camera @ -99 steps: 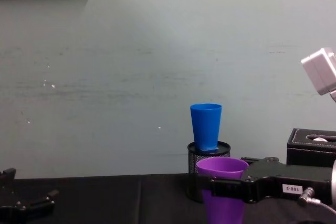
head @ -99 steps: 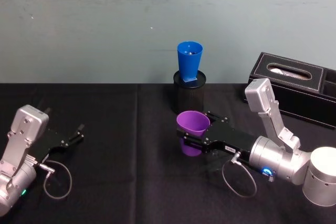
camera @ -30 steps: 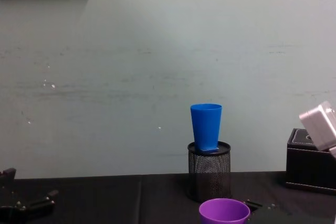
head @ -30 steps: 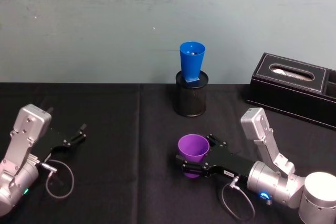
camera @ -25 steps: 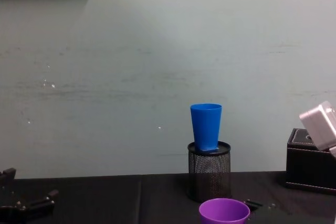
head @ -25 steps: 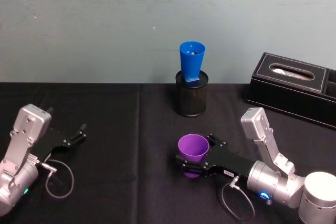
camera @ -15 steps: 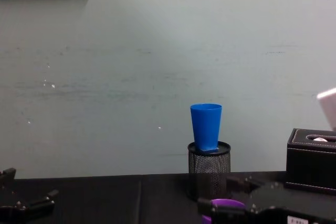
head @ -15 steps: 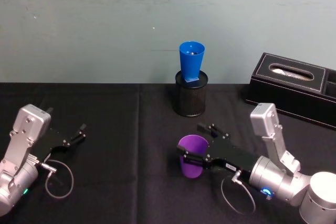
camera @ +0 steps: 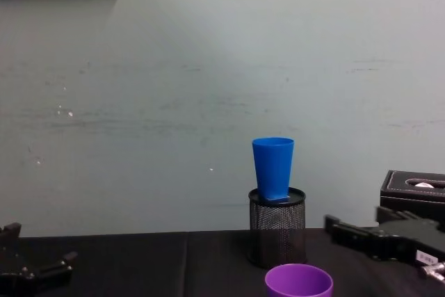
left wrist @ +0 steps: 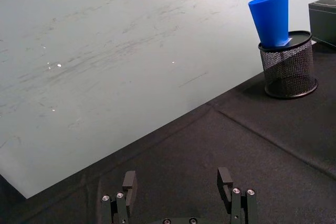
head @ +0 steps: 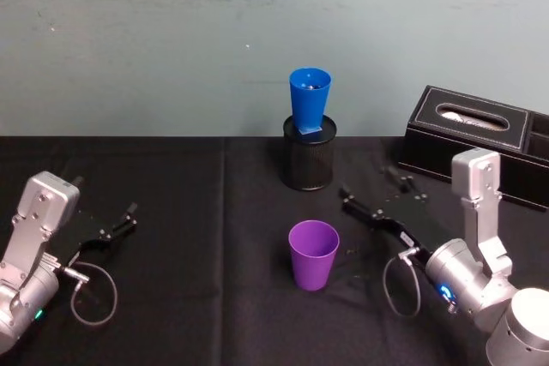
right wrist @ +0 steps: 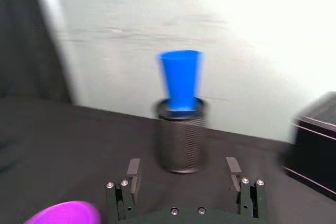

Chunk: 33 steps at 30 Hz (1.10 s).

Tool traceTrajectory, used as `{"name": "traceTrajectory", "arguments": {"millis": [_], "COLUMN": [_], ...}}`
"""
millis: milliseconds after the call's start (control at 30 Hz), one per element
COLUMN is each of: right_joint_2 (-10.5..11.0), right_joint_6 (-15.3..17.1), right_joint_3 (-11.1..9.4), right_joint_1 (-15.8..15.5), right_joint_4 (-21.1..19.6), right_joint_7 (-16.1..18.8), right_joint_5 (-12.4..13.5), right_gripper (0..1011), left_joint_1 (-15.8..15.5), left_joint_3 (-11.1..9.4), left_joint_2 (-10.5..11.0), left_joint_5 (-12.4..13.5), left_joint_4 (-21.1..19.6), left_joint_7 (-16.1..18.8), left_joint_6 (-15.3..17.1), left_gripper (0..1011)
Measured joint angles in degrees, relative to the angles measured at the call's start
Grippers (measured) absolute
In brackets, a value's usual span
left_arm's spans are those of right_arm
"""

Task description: Pick up one cup with a gripper and tap it against the other cup.

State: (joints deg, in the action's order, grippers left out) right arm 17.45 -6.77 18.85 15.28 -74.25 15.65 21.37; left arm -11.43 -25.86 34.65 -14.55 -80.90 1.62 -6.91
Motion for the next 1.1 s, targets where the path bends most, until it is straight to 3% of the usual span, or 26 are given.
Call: {"name": "traceTrajectory", "arguments": {"millis": [33,167,267,400,1100], "right_joint_2": [-0.92,-2.86,-3.93,-4.51,-4.27], "right_joint_6": [0.29,1.87,2.76,3.66,3.23], "right_joint_3": [-0.77,-2.17,-2.64,-2.77,-2.63], "right_joint_1": [-0.11,0.09,0.64,1.27,1.09], "right_joint_4": [0.52,2.19,3.68,5.16,4.59], "right_joint_7": [-2.67,-7.68,-9.93,-10.17,-10.06], "right_joint_5": [-0.67,-2.18,-3.36,-3.9,-3.79], "right_gripper": [1003,1003,1003,1003,1003], "left_joint_1": [0.0,0.0,0.0,0.0,0.0], "left_joint_3": [0.0,0.0,0.0,0.0,0.0], "left_joint_2": [0.0,0.0,0.0,0.0,0.0], "left_joint_5": [0.0,0.0,0.0,0.0,0.0], "left_joint_4": [0.0,0.0,0.0,0.0,0.0], "left_joint_7": [0.0,0.0,0.0,0.0,0.0], "left_joint_6": [0.0,0.0,0.0,0.0,0.0], "left_gripper": [1005,1005,1005,1005,1005]}}
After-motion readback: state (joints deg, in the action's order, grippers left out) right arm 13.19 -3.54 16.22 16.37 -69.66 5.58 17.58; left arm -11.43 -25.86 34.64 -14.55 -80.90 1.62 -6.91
